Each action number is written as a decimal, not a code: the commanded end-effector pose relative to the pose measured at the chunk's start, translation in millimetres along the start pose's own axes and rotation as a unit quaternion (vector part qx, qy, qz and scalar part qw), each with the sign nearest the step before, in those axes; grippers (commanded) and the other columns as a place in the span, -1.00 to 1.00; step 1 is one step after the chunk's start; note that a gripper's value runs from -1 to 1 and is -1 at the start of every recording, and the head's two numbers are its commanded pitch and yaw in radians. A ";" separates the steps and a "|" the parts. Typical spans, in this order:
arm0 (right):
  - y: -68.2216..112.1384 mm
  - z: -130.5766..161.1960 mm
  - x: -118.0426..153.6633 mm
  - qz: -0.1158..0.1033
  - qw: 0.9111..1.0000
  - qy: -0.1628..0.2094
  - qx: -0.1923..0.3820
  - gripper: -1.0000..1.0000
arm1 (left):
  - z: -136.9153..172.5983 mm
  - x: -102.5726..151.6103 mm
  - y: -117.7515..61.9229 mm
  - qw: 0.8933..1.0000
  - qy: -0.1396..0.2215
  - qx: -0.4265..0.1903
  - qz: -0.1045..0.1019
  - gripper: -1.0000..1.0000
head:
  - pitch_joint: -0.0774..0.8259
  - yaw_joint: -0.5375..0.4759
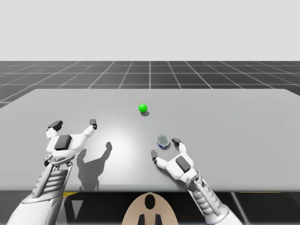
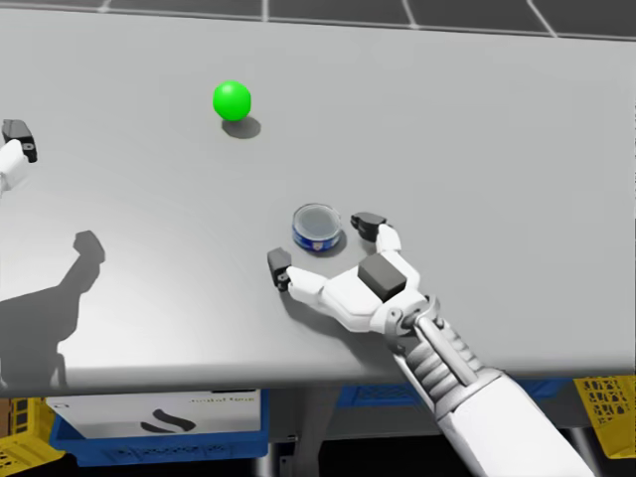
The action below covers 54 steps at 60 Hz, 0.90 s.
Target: Watch the red light. When it turns green, pick up the object.
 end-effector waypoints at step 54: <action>15.7 -50.8 -3.2 -0.043 0.999 0.013 0.019 1.00 | 1.4 -0.1 -0.1 1.000 0.005 0.001 0.002 -1.00 | 0.17 -0.22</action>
